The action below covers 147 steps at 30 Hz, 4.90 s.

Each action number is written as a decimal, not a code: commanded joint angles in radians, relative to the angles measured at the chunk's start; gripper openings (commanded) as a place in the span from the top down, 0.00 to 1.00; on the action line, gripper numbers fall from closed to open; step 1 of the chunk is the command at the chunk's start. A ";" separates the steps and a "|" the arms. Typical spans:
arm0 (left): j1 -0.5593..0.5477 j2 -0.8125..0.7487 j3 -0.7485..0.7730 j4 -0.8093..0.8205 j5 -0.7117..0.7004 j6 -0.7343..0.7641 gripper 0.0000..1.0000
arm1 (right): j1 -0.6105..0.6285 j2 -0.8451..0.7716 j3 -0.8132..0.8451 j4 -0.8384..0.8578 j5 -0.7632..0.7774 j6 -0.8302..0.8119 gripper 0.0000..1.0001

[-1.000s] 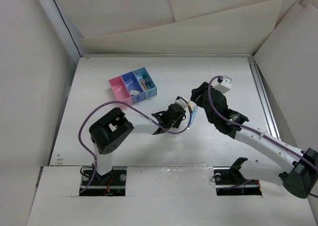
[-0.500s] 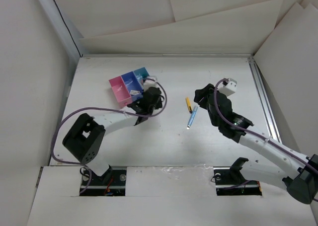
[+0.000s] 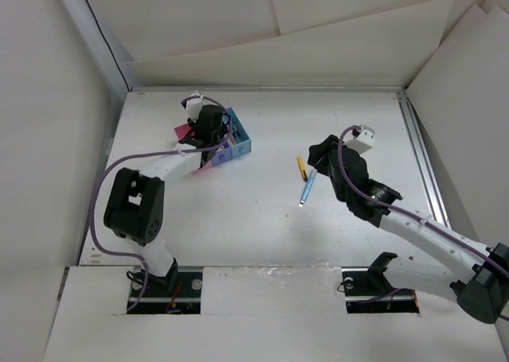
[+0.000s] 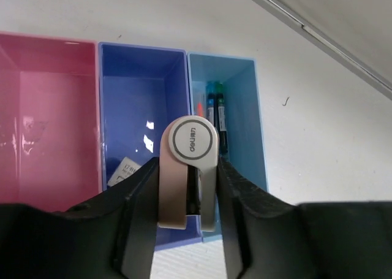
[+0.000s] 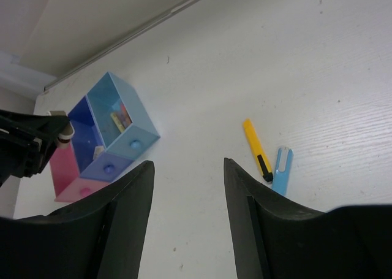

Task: Sort the stationery into containers
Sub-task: Place the stapler in the storage box, then pick up the stationery from the center of the board, then place the stationery in the storage box, then pick up the stationery from the center of the board.

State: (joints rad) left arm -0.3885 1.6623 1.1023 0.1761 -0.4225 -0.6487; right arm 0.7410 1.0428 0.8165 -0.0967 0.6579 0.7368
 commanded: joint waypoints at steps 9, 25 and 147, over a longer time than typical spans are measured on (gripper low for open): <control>0.008 0.033 0.057 -0.023 -0.079 0.000 0.42 | 0.009 0.005 0.019 0.043 -0.006 -0.011 0.45; -0.499 0.122 0.105 0.028 -0.042 0.146 0.59 | 0.009 -0.056 0.019 -0.044 0.196 0.093 0.97; -0.653 0.370 0.251 -0.020 0.053 0.199 0.32 | -0.072 -0.221 -0.083 0.049 0.059 0.075 0.62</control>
State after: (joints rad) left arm -1.0512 2.0312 1.2903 0.1555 -0.4110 -0.4786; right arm 0.6743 0.8501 0.7364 -0.0959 0.6868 0.8120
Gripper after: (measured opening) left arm 0.678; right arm 0.383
